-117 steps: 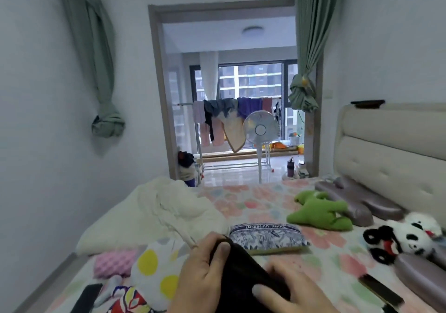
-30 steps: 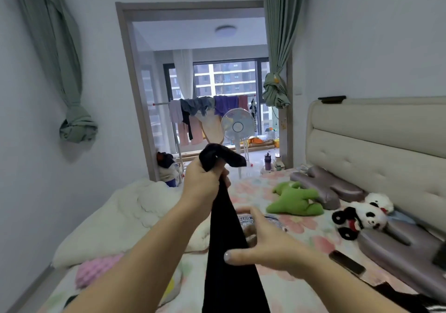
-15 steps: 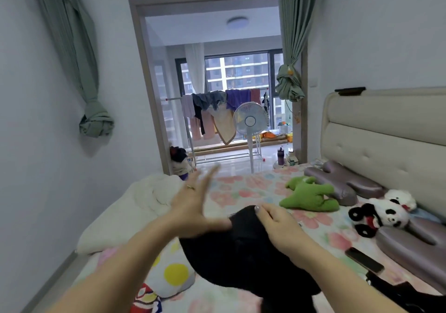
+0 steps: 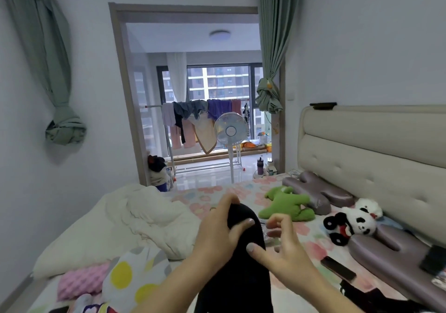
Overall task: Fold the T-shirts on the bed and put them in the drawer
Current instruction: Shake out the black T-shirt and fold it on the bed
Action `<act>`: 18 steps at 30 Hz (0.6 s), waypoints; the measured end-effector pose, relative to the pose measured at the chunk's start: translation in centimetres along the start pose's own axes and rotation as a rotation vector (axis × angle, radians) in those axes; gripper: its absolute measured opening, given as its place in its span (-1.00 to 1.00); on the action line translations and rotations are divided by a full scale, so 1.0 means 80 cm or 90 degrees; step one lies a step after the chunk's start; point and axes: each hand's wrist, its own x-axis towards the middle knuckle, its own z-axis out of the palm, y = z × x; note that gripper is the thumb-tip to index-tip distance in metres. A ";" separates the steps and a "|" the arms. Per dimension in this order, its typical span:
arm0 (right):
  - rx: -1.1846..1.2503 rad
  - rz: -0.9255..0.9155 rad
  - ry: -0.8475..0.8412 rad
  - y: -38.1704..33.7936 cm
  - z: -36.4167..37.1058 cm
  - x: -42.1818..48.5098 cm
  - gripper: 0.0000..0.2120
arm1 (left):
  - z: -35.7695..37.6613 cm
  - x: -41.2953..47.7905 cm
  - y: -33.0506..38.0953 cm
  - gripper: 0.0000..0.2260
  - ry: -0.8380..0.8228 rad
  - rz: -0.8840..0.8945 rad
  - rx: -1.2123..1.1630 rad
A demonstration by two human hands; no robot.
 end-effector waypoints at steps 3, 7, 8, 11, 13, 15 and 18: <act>-0.135 0.003 -0.003 0.025 0.013 -0.017 -0.71 | -0.003 0.012 0.001 -0.73 0.056 -0.049 -0.061; -0.092 0.062 0.035 0.030 0.020 -0.016 -0.90 | -0.016 0.026 0.001 -0.77 0.082 -0.108 -0.139; -0.044 0.052 0.063 0.026 0.016 -0.013 -0.88 | -0.021 0.029 -0.001 -0.77 0.087 -0.129 -0.162; 0.050 0.000 0.191 0.000 -0.002 0.000 -0.84 | -0.034 0.032 -0.011 -0.78 0.073 -0.188 -0.190; 0.062 -0.051 0.242 -0.022 -0.018 0.014 -0.84 | -0.038 0.028 -0.021 -0.78 0.020 -0.215 -0.149; 0.025 -0.118 0.259 -0.043 -0.031 0.029 -0.84 | -0.033 0.019 -0.030 -0.78 -0.072 -0.216 -0.040; -0.035 -0.175 0.210 -0.066 -0.036 0.047 -0.89 | -0.016 0.005 -0.032 -0.75 -0.198 -0.179 0.039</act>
